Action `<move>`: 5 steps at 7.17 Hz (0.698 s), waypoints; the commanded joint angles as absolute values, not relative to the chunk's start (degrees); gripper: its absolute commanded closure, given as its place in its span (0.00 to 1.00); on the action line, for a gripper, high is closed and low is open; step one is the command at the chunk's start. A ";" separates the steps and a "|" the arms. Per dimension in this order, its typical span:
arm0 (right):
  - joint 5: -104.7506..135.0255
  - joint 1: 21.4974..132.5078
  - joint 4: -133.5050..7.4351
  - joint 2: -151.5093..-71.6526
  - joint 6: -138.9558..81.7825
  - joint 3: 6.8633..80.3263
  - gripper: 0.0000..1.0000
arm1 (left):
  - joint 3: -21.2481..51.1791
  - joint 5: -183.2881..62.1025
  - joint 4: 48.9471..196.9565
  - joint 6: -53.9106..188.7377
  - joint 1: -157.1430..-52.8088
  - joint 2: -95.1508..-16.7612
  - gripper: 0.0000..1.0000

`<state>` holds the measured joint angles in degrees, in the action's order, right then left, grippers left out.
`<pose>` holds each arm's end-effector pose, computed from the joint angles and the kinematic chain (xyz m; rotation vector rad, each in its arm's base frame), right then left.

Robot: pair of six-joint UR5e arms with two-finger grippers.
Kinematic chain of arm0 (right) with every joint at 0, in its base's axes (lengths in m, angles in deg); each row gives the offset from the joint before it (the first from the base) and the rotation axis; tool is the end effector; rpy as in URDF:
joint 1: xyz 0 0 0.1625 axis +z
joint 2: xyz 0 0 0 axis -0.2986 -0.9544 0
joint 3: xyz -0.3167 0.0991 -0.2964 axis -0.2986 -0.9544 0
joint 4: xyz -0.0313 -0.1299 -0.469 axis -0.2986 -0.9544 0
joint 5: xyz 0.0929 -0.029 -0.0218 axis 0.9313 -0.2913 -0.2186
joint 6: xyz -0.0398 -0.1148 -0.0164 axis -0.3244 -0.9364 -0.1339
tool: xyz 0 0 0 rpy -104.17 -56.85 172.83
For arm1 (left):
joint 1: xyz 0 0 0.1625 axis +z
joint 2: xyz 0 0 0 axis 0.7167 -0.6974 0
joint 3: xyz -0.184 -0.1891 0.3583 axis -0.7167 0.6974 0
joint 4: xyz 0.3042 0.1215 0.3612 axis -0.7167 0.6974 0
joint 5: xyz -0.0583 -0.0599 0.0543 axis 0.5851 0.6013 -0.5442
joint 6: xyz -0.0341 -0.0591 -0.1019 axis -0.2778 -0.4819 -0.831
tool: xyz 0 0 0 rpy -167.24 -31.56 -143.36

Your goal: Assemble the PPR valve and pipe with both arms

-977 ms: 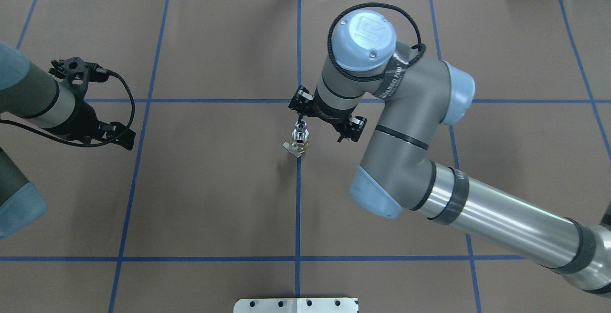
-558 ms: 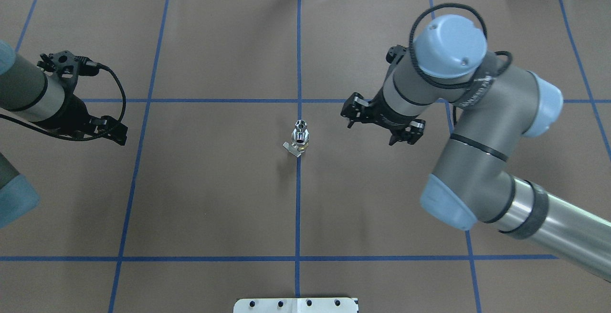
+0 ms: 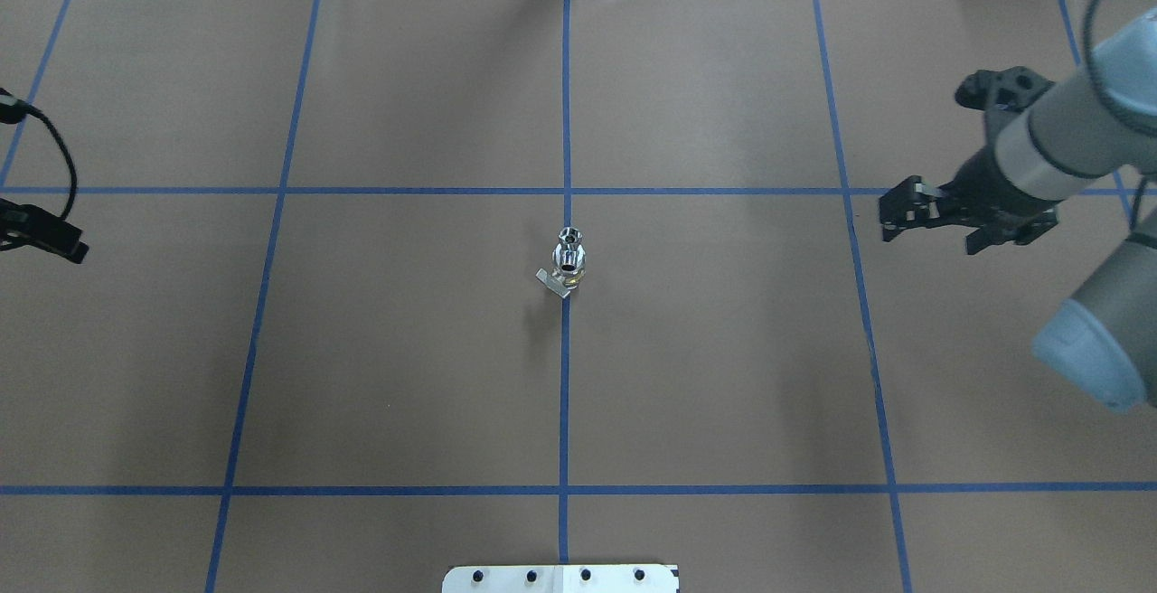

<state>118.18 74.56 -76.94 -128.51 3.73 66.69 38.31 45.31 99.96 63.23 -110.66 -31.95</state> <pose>-0.2573 -0.5117 0.4166 -0.0375 -0.7813 0.1078 0.1747 -0.5109 0.4967 0.1204 0.7448 0.2353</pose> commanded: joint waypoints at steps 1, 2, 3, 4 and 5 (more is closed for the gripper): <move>121.57 87.19 -76.38 -137.81 -17.49 64.61 0.00 | 37.91 46.28 99.40 70.36 -117.21 -26.97 0.00; 124.80 92.90 -76.38 -139.49 -26.10 61.55 0.00 | 37.99 47.94 97.22 70.54 -119.93 -26.44 0.00; 126.74 97.83 -76.38 -139.51 -33.41 57.34 0.00 | 37.47 48.04 95.63 75.24 -123.61 -25.82 0.00; 126.42 100.40 -76.38 -139.33 -38.71 54.69 0.00 | 34.68 48.04 95.62 83.21 -127.74 -25.47 0.00; 126.15 101.73 -76.38 -139.42 -40.33 53.62 0.00 | 31.78 48.21 95.62 87.29 -129.17 -25.12 0.00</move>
<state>126.10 98.97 -76.38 -139.27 -36.01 55.93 34.99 47.99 95.89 81.02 -126.18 -25.62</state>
